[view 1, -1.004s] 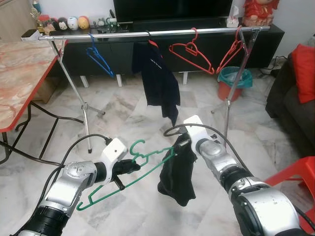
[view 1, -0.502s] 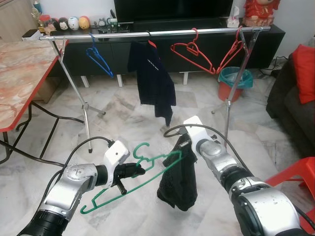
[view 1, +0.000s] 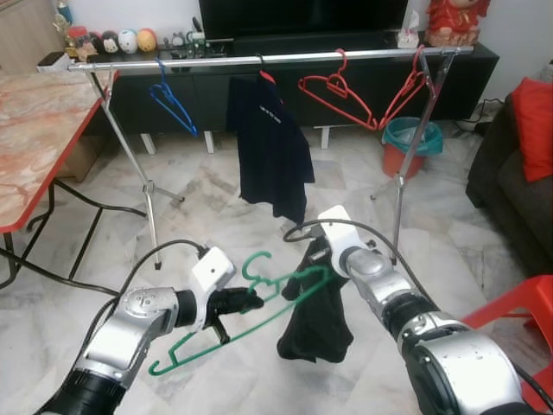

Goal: Hang hanger

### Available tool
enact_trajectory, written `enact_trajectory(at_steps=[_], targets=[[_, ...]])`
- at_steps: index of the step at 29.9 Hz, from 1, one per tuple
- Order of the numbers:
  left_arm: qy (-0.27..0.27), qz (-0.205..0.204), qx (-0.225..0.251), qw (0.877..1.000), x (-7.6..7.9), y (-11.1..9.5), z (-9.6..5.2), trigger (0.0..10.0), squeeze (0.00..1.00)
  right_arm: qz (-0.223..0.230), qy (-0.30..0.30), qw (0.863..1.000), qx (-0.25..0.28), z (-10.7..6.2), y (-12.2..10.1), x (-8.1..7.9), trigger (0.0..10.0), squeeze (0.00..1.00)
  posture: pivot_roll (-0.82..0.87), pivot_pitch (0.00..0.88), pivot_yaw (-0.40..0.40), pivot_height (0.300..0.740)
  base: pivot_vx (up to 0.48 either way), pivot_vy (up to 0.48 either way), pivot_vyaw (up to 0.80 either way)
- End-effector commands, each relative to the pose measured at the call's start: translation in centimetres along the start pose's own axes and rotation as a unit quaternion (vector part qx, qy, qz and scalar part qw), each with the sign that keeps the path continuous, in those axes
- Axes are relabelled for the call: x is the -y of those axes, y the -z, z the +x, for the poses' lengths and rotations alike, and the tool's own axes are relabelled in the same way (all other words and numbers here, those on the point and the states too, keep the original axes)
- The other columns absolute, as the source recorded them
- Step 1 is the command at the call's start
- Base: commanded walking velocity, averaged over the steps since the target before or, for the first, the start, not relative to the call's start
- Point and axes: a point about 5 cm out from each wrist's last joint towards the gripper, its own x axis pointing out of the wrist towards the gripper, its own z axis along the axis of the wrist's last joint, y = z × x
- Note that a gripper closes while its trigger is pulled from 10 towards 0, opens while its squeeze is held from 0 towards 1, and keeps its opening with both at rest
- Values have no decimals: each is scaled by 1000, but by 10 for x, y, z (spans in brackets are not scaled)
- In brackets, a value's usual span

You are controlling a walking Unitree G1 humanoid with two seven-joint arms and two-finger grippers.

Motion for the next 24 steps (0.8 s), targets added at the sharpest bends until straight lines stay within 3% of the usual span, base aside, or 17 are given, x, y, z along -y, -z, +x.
enact_trajectory(at_steps=[1,14,21,24], targets=[[10,7,-8,1000,2,0,-2,10000,0,4,1,1000,15,0,-12,1,10000,0,-18,0,37,740,0,0,0],[-65,30,-24,997,-13,-1,2,10000,0,2,-1,1000,26,1,-20,0,10000,0,-20,0,38,740,0,0,0],[-58,41,-21,997,-12,-3,2,10000,0,4,-3,1000,23,1,-19,-1,10000,0,-18,0,39,740,0,0,0],[-17,44,-17,999,-2,-5,2,10000,0,5,-10,1000,21,1,-18,-4,10000,0,-17,0,39,740,0,0,0]])
